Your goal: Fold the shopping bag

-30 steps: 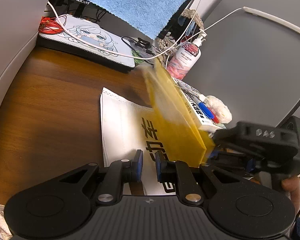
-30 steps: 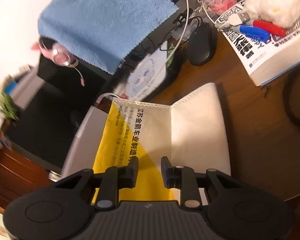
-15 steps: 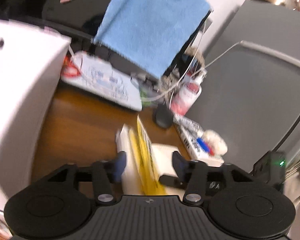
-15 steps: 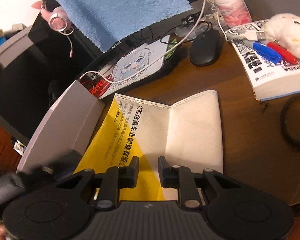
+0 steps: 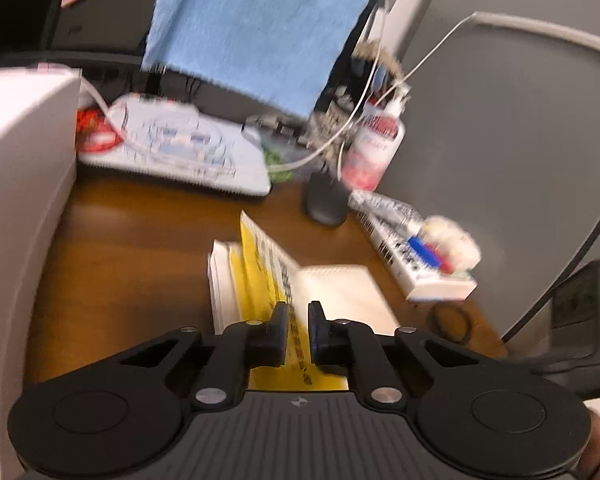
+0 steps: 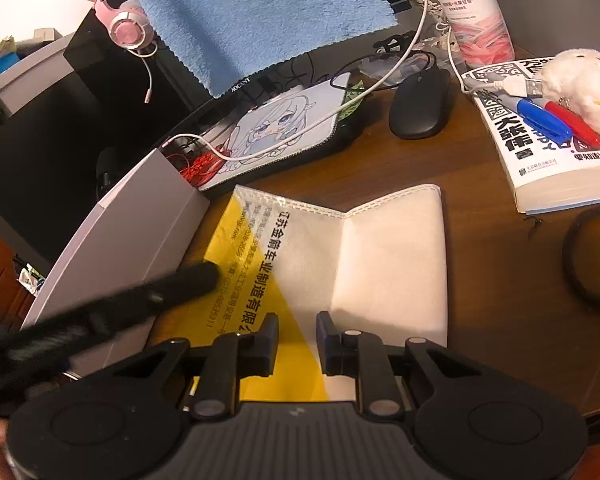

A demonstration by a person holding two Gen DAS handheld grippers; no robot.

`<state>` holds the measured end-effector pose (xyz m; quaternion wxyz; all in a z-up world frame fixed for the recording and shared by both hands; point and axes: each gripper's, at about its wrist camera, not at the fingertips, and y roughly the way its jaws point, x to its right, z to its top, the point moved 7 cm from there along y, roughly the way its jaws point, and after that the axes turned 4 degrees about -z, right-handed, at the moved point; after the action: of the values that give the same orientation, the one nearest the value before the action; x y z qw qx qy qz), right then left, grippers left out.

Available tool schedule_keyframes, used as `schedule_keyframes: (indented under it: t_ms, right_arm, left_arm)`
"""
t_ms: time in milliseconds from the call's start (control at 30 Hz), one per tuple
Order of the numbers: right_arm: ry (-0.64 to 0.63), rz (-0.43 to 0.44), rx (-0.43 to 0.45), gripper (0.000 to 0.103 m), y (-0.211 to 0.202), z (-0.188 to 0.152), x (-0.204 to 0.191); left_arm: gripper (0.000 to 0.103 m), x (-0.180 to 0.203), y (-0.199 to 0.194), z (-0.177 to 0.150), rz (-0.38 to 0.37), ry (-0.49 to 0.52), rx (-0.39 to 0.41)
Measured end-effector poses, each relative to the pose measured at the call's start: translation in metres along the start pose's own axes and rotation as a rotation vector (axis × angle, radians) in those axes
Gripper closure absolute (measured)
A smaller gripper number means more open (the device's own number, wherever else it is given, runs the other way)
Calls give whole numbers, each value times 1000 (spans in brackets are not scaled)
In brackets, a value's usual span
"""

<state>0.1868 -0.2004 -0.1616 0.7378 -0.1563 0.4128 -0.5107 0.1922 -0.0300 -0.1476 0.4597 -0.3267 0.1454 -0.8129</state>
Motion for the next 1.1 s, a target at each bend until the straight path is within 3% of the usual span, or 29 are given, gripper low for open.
schedule_keyframes:
  t_ms: [400, 500, 567, 700, 800, 967, 1100]
  right_arm:
    - [52, 55, 5, 80, -7, 1, 3]
    - [73, 72, 47, 77, -25, 11, 8]
    - [83, 53, 101, 68, -41, 20, 17]
    - [100, -12, 174, 65, -60, 30, 40]
    - [140, -33, 158, 64, -56, 28, 59]
    - [246, 97, 84, 62, -36, 17, 70]
    - [283, 147, 74, 62, -27, 13, 70]
  left_arm:
    - [93, -14, 9, -18, 0, -32, -30]
    - [93, -15, 9, -18, -3, -35, -26]
    - [93, -15, 9, -19, -4, -37, -23]
    - [93, -14, 9, -19, -5, -39, -19]
    - [93, -14, 9, -19, -5, -40, -20]
    - [93, -16, 8, -19, -19, -57, -25]
    - [93, -17, 7, -19, -27, -67, -25]
